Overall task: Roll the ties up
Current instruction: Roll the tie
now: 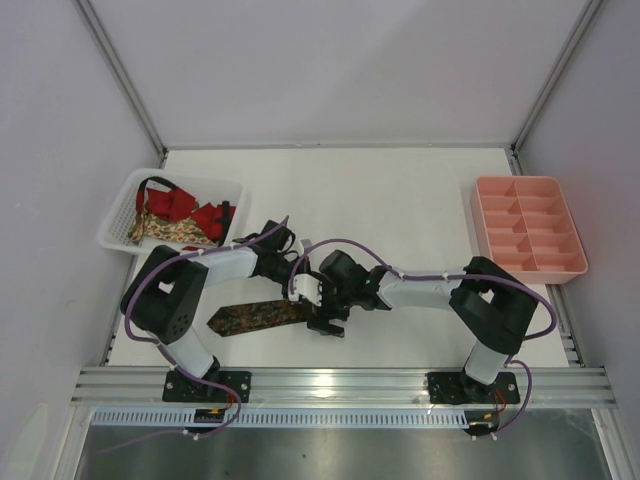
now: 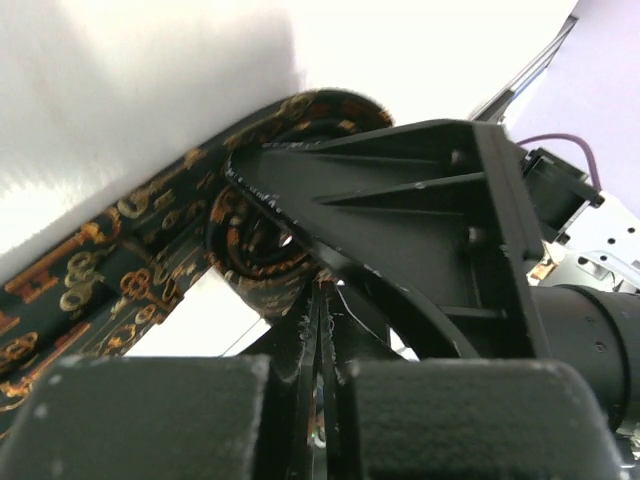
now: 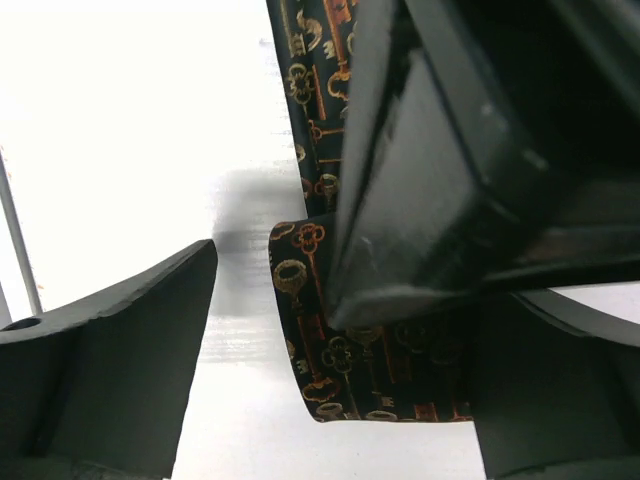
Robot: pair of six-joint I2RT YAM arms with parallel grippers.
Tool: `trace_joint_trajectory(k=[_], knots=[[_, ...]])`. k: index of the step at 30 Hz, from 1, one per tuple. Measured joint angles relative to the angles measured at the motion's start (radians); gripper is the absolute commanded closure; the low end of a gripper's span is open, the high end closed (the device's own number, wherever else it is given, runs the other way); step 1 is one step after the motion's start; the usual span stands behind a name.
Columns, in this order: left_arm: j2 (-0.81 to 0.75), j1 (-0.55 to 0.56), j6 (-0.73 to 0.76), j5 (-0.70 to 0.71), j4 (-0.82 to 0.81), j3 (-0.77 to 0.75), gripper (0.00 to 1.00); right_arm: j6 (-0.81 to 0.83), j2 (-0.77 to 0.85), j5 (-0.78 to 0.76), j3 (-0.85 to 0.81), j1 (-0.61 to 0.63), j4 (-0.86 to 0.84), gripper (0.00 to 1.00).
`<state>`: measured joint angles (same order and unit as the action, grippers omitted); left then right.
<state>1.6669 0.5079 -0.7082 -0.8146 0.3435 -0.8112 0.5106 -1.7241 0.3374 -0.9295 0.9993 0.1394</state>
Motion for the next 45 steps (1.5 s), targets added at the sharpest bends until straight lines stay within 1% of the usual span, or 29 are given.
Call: trace_joint_trajectory(k=[3,7,13,20,28,30,32,34,36,38,41,44,45], knots=[[0.000,-0.001,0.000,0.010,-0.017,-0.015,0.98,-0.034,0.019,0.004,0.016,-0.011,-0.015,0.00],[0.000,-0.002,0.002,0.018,-0.031,-0.036,0.98,-0.097,0.086,0.005,0.059,-0.037,-0.030,0.00],[0.001,0.001,0.004,0.003,-0.005,-0.036,0.98,-0.209,0.153,-0.048,0.065,-0.143,-0.053,0.00],[0.001,0.001,0.005,-0.001,0.019,-0.048,0.98,-0.297,0.225,-0.068,0.075,-0.188,-0.040,0.00],[0.002,0.000,0.006,-0.001,0.048,-0.103,0.98,-0.364,0.493,-0.069,0.145,-0.201,0.026,0.00],[0.006,0.001,0.006,-0.002,0.050,-0.124,0.98,-0.410,0.558,-0.098,0.157,-0.206,0.043,0.00],[0.019,0.001,0.008,-0.003,0.051,-0.145,0.98,-0.494,0.601,-0.112,0.157,-0.231,0.059,0.00],[0.039,0.001,0.009,-0.003,0.052,-0.159,0.98,-0.575,0.624,-0.074,0.157,-0.286,0.071,0.00],[0.055,0.000,0.010,-0.003,0.054,-0.163,0.98,-0.679,0.624,-0.018,0.157,-0.364,0.074,0.00],[0.068,0.000,0.010,-0.002,0.062,-0.164,0.98,-0.771,0.592,0.041,0.149,-0.440,0.088,0.00],[0.071,0.000,0.013,0.000,0.070,-0.163,0.98,-0.866,0.465,0.139,0.098,-0.520,0.135,0.00],[0.077,0.000,0.020,0.001,0.070,-0.163,0.99,-0.928,0.290,0.235,0.035,-0.550,0.166,0.01],[0.082,0.000,0.021,0.002,0.069,-0.163,0.99,-0.946,0.253,0.267,0.032,-0.556,0.170,0.03]])
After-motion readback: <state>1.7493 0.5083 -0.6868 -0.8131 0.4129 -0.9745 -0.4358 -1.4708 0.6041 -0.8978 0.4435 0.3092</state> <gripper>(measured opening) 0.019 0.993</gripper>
